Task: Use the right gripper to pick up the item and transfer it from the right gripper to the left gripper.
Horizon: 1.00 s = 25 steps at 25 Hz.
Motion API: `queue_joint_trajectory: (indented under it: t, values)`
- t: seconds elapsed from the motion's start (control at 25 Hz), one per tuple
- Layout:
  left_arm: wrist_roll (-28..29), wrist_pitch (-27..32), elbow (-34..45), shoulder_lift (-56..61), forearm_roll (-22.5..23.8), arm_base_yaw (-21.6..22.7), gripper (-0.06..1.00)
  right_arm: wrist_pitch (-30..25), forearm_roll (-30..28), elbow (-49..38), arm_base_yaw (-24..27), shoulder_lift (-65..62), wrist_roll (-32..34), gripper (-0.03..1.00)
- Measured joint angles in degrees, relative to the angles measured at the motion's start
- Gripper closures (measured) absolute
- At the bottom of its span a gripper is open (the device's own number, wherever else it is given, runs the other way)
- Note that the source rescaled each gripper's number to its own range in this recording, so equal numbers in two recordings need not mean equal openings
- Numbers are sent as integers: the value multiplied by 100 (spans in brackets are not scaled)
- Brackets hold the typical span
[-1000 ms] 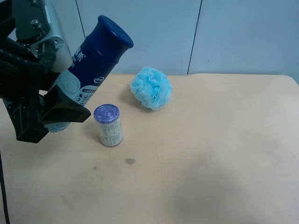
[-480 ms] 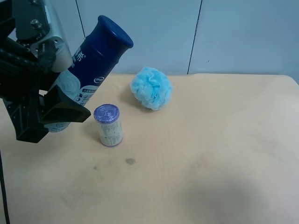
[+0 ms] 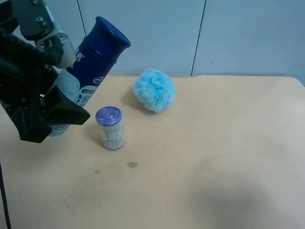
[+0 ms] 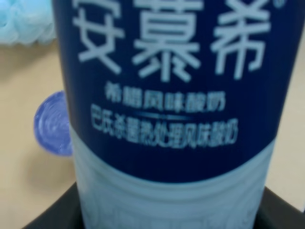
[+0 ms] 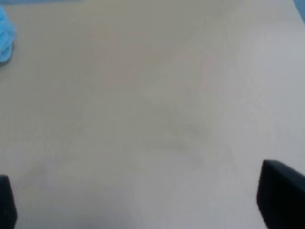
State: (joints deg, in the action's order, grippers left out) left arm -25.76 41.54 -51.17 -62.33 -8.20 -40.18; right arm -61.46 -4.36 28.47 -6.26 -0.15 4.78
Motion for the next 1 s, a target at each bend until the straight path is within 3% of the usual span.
queue_joint_trajectory:
  t: [0.2,0.36,0.48,0.64,0.8,1.0]
  values:
    - [1485,543,-258,-123,1068,42,90,0,0,0,0,0,0,-3]
    - [2164,1159,-654,-492,1468,565,90,0,0,0,0,0,0,-3]
    - [2103,1570,-922,-904,1463,1204,90,0,0,0,0,0,0,-3]
    - [1721,1652,-1196,-1488,1276,2208,90,0,0,0,0,0,0,-3]
    - [1335,1411,-1259,-1989,1050,3134,90,0,0,0,0,0,0,-3]
    - [1179,922,-1263,-2506,856,3691,90,0,0,0,0,0,0,-3]
